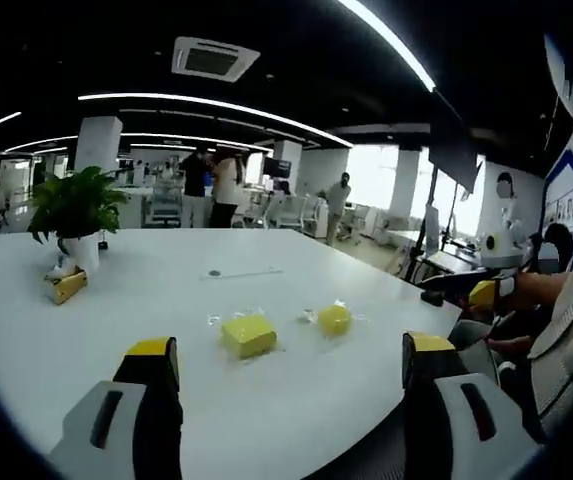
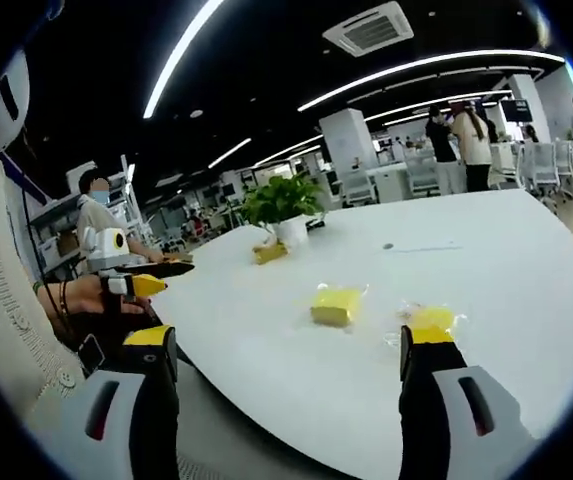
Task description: Compare the silicone blocks by pressing each to a similar depth, holding the contact briefly, and releasing to observe deformation and rebound differences across the visible hardness samples.
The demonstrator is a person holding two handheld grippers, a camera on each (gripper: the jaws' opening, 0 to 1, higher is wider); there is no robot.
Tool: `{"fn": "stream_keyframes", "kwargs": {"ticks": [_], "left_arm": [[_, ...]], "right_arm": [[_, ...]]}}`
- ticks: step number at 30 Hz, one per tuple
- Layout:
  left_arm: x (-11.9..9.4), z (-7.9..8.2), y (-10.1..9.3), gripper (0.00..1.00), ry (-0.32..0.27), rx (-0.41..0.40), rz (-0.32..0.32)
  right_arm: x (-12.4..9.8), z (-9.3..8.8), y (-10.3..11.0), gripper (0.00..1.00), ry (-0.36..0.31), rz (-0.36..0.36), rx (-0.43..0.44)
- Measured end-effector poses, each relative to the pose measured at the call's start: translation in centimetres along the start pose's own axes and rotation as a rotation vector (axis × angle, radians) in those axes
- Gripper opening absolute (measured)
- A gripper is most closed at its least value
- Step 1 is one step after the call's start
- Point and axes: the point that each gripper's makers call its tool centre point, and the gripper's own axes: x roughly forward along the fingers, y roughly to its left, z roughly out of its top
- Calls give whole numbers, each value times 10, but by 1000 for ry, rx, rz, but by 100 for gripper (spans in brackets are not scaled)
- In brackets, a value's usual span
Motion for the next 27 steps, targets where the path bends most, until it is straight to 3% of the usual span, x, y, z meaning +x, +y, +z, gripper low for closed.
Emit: {"fn": "stream_keyframes", "kwargs": {"ticks": [4,6,12,18,23,27], "left_arm": [[-5,-7,4,95,27,-31,-4],[-7,-10,2,90,46,-49,-19],[-8,-1,-2,86,1,-79,-53],[-5,-5,-5,79,45,-35,-56],[-4,-2,-9,89,29,-32,-67],[-4,-2,-10,90,29,-27,-64]], "right_arm": [[-7,-4,-1,85,-3,-3,2],[-9,-4,-1,83,-4,-1,9],[-13,0,-1,81,-14,18,13],[-16,2,-5,80,-16,22,1],[-17,1,-3,79,-14,37,-4],[-18,-1,-2,78,-12,36,3]]}}
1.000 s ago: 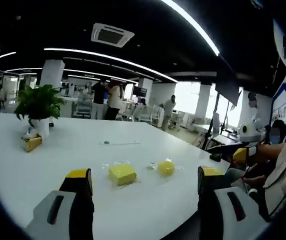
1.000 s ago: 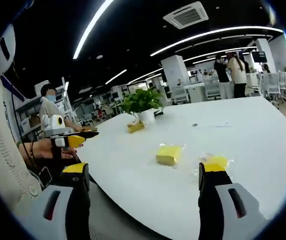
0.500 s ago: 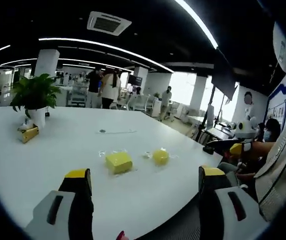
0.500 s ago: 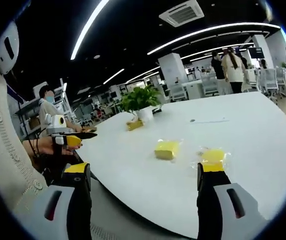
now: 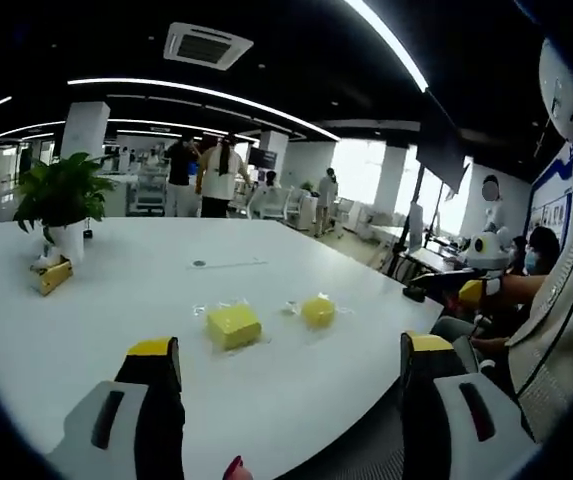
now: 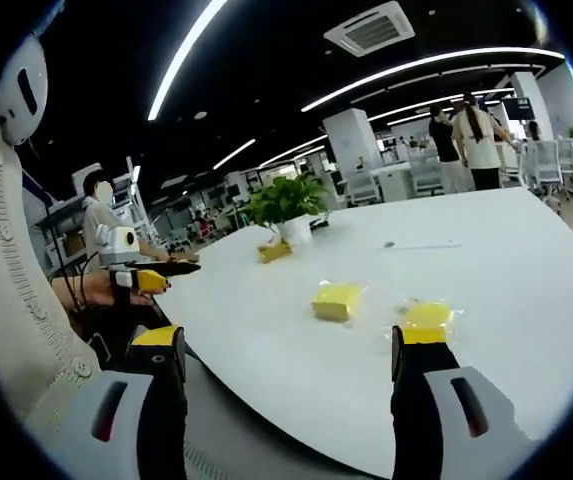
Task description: Compare the silicone blocks by pressing each to a similar depth, holding the contact briefly, and releasing to observe deformation and rebound differences across the visible hardness samples.
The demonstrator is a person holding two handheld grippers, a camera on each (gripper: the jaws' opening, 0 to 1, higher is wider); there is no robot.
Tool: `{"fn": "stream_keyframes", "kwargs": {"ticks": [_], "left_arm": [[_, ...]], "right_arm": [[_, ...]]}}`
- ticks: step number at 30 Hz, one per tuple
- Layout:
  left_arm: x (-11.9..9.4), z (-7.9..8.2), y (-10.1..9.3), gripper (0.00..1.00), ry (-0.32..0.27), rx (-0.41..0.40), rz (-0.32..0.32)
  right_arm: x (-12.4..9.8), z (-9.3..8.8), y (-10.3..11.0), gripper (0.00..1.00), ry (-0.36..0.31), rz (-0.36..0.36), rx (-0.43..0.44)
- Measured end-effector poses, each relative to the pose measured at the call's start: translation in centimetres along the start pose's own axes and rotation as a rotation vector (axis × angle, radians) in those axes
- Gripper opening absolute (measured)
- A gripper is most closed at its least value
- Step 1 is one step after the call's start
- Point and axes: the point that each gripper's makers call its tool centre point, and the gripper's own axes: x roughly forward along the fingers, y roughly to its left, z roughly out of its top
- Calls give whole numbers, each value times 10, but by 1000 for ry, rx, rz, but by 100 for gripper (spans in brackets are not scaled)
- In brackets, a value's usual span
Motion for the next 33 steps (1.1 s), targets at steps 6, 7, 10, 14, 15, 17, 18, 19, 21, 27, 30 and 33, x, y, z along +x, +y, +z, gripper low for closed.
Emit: {"fn": "stream_keyframes", "kwargs": {"ticks": [6,7,10,14,15,17,18,19,21,27,30,33], "left_arm": [[-3,4,3,91,-21,-14,14],[-4,5,4,91,-30,-18,17],[-6,6,7,92,-42,-39,32],[-8,7,8,91,-50,-48,33],[-8,7,8,90,-51,-46,35],[-8,8,9,89,-57,-49,38],[-8,9,9,89,-61,-53,40],[-8,10,10,89,-67,-57,42],[-8,12,10,88,-72,-60,42],[-7,12,11,88,-71,-58,45],[-5,10,11,88,-57,-51,44],[-3,8,9,88,-48,-49,39]], "right_arm": [[-2,-3,0,78,8,-6,-3],[-2,-3,0,78,4,-9,-2],[-3,-3,0,77,3,-8,0],[-5,-4,1,77,9,-7,-10],[-5,-4,1,76,10,-6,-11],[-5,-3,0,76,12,-6,-8],[-5,-3,0,76,10,-7,-9],[-5,-2,0,76,7,-6,-11],[-4,-1,-1,75,6,-7,-13],[-4,1,-3,75,1,-11,-22],[-4,0,-4,76,3,-16,-23],[-6,-2,-4,75,6,-17,-21]]}}
